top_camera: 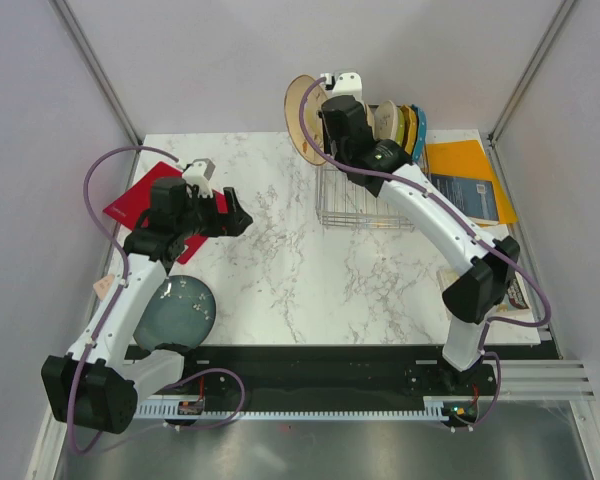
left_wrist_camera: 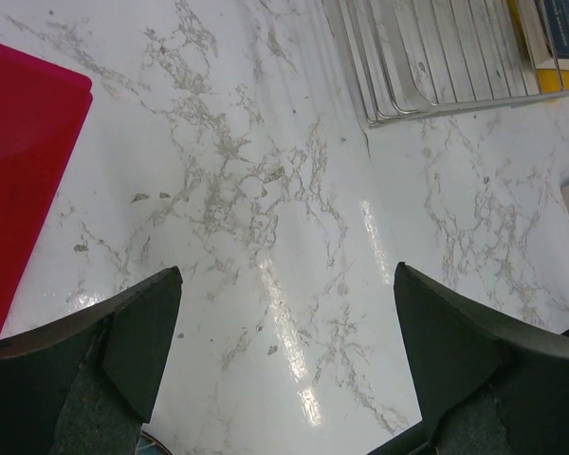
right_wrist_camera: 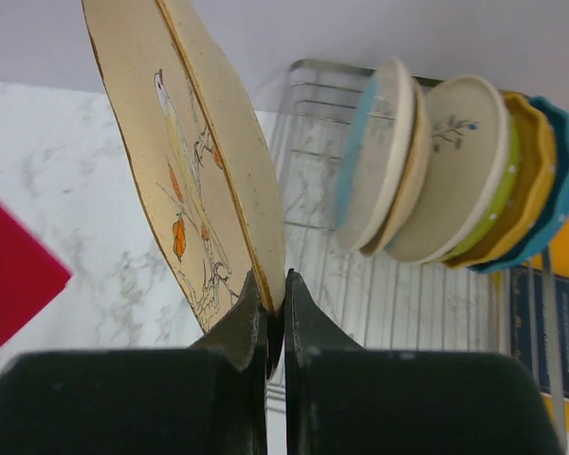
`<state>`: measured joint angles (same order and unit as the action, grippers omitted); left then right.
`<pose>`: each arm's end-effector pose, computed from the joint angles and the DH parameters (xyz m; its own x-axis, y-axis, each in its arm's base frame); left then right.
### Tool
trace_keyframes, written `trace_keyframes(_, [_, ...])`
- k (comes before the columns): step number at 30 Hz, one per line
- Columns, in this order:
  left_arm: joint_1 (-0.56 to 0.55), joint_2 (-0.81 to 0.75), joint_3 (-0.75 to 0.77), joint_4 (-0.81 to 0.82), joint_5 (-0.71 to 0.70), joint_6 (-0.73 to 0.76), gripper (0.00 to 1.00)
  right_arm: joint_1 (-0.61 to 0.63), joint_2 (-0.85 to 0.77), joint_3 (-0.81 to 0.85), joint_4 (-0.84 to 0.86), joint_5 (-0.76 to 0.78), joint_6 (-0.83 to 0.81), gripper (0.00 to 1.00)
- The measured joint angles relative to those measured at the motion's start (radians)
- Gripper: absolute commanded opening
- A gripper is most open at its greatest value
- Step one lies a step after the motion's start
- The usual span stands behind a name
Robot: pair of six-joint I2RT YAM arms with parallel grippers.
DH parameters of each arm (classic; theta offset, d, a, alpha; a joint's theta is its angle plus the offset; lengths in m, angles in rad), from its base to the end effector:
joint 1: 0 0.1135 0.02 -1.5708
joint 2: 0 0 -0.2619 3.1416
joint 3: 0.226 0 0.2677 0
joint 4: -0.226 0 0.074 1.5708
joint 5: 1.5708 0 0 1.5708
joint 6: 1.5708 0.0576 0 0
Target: Load the plates into the dish rack
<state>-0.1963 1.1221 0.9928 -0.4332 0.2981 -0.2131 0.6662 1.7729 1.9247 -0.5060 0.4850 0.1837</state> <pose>0.2733 -0.0716 0.3065 -0.6022 -0.0864 -0.7937 0.3098 0.8910 -0.3320 0.3614 0.2499 0.4255 -0.3052 -0.0343 -0.9517 -0.1497 0.9887 0.0124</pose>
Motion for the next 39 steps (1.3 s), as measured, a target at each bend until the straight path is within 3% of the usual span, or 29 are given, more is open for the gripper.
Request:
trace_keyframes(7, [0.056,-0.080,-0.079,0.010,0.032,-0.034,0.99,-0.016,0.180,0.108,0.073,0.335,-0.034,0.00])
trace_keyframes(15, [0.071,-0.109,-0.145,0.045,0.052,-0.059,0.99,-0.014,0.375,0.343,0.153,0.521,-0.172,0.00])
trace_keyframes(22, [0.072,-0.146,-0.193,0.076,0.053,-0.065,0.99,-0.009,0.488,0.398,0.264,0.613,-0.304,0.00])
trace_keyframes(39, [0.072,-0.183,-0.257,0.124,0.054,-0.066,0.99,-0.015,0.674,0.434,0.328,0.636,-0.444,0.00])
